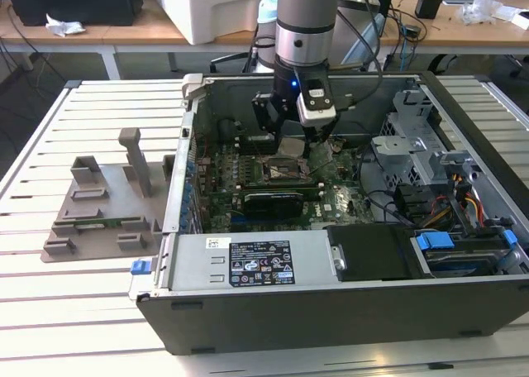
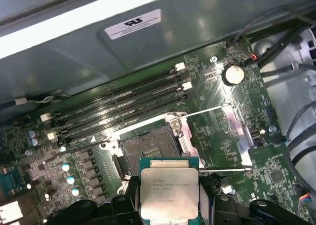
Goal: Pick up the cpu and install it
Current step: 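Place the cpu into insertion slot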
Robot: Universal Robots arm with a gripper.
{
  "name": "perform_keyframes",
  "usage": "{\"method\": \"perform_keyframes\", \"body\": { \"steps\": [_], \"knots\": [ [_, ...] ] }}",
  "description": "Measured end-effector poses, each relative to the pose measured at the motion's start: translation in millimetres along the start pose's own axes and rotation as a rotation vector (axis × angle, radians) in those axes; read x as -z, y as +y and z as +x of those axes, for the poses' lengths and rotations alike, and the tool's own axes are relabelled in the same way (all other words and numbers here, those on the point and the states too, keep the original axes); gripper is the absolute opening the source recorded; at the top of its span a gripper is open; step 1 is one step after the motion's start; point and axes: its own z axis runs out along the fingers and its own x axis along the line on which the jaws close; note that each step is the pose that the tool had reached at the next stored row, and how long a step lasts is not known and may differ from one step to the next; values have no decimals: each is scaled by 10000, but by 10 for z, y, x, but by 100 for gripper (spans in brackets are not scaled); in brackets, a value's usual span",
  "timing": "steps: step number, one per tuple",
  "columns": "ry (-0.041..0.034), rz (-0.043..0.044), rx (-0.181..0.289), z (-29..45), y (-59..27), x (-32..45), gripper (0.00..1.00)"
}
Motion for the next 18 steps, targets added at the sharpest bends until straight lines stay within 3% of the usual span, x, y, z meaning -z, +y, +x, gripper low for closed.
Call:
{"method": "perform_keyframes", "body": {
  "steps": [18],
  "knots": [
    [30,0,-2223,0,0,-1,55]
  ]
}}
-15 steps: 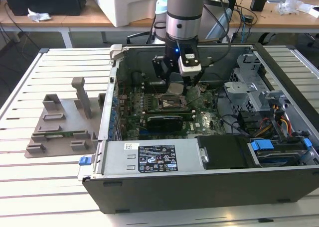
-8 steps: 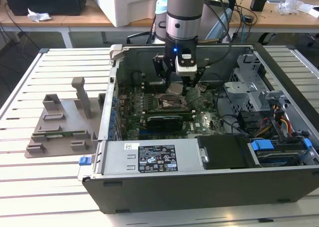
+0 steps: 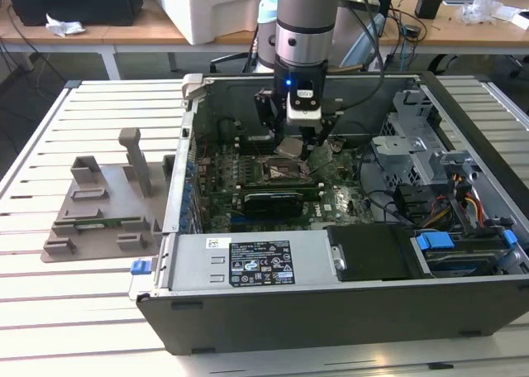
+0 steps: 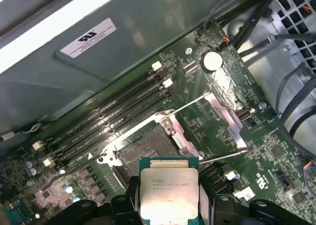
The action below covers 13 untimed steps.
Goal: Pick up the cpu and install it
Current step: 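Place the cpu into insertion slot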
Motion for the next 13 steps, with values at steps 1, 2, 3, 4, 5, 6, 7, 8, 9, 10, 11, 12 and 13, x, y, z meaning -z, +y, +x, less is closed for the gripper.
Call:
{"method": "perform_keyframes", "body": {
  "steps": [1,2,3,4,5,6,7,8,9,10,11,12,13],
  "knots": [
    [2,0,-177,0,0,0,55],
    [5,0,-342,0,0,0,55],
    [7,-1,-517,0,0,-1,55],
    [8,0,-627,0,0,-1,55],
    [10,0,-763,0,0,-1,55],
    [12,0,-911,0,0,-1,55],
    [13,0,-987,0,0,-1,55],
    [14,0,-1061,0,0,-1,55],
    [15,0,-1130,0,0,-1,55],
    [16,0,-1207,0,0,-1,55],
    [17,0,-1276,0,0,-1,55],
    [18,0,-1368,0,0,-1,55],
    [19,0,-1474,0,0,-2,55]
  ]
}}
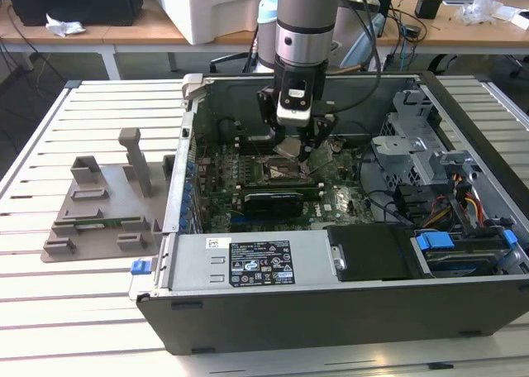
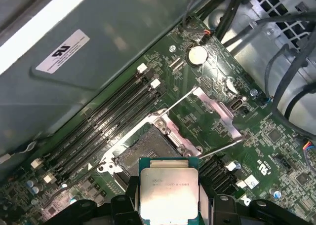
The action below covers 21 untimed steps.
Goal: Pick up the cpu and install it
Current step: 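Place the cpu into insertion slot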
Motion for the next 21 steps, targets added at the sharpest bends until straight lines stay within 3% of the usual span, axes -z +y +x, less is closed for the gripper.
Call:
{"method": "perform_keyframes", "body": {
  "steps": [12,21],
  "knots": [
    [13,-1,-929,0,0,-1,55],
    [27,0,-1986,0,0,-3,55]
  ]
}}
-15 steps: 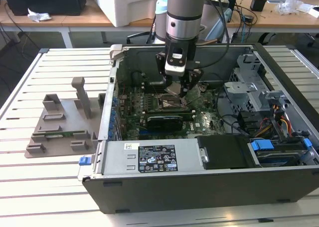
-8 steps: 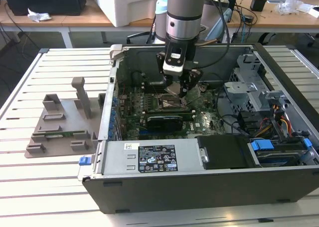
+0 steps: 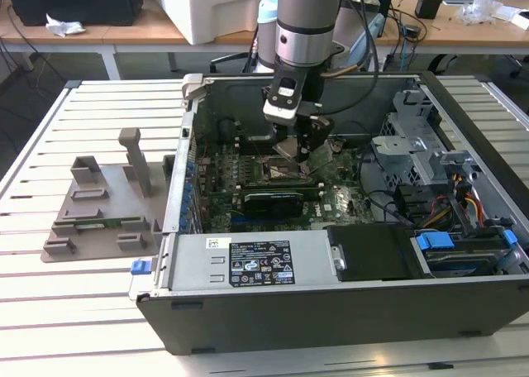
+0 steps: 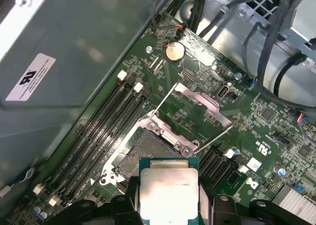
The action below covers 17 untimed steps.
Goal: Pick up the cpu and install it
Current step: 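Place the cpu into insertion slot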
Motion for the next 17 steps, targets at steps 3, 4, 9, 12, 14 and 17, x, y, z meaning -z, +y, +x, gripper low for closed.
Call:
{"method": "perform_keyframes", "body": {
  "steps": [3,4,9,12,14,17],
  "knots": [
    [2,4,-468,0,0,0,55],
    [-3,10,-591,0,-1,0,55],
    [-11,20,-1130,0,0,-1,55],
    [-8,21,-1525,0,0,-1,55],
    [-6,21,-1662,0,0,-1,55],
    [-4,22,-1896,0,0,-1,55]
  ]
}}
